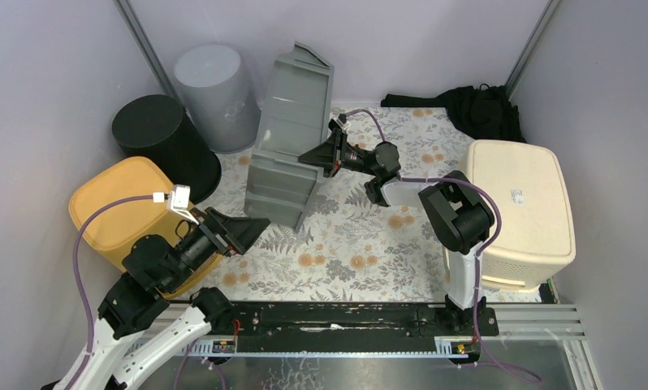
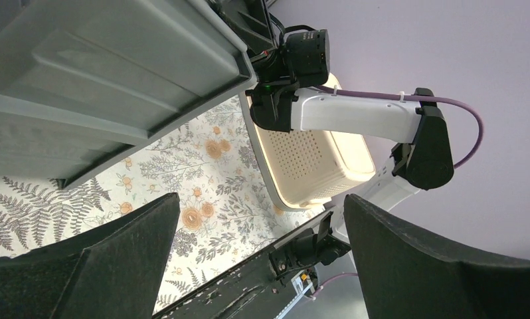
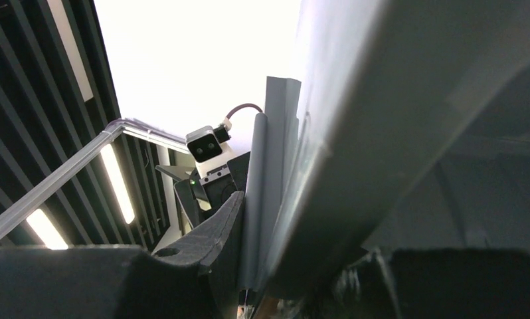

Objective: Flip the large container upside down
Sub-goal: Turn the container upside down at the center of the board.

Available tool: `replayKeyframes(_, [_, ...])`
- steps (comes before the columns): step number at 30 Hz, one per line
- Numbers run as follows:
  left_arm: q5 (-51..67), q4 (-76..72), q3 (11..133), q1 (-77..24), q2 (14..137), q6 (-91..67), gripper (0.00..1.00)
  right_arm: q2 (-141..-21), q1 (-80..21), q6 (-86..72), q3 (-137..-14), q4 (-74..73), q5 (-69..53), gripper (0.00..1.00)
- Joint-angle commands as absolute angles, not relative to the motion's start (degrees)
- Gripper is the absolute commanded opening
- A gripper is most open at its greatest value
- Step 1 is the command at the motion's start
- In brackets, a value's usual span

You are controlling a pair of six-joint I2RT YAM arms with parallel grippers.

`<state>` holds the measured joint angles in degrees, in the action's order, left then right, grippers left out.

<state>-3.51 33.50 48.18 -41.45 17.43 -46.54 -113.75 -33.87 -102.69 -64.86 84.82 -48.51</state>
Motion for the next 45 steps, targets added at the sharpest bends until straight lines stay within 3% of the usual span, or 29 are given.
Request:
replayKeyframes(1, [-4.6,33.5,49.6,-41.2,17.0,-45.3,1.0,-114.9,-34.2,-99.3,-67.1,97.6,-44.2,0.0])
replayKeyframes(4, [-4.6,33.5,49.7,-41.1,17.0,-45.3,1.0,-115.8,-34.1,-98.7,-65.1,97.6,-44.3,0.02])
replayKeyframes(15, [-4.7,33.2,49.6,-41.2,17.7,-45.2,1.0,-116.6,-32.9,-98.0,-58.9,97.5,-45.9,0.24])
replayKeyframes(36, [-3.5,31.2,48.9,-41.1,19.4,-45.3,1.0,-117.4,-30.5,-98.2,-52.9,96.9,-48.2,0.44])
replayKeyframes(45, [-3.3,30.6,48.3,-41.1,19.4,-45.6,1.0,-116.8,-29.9,-95.9,-50.8,92.5,-48.9,0.46])
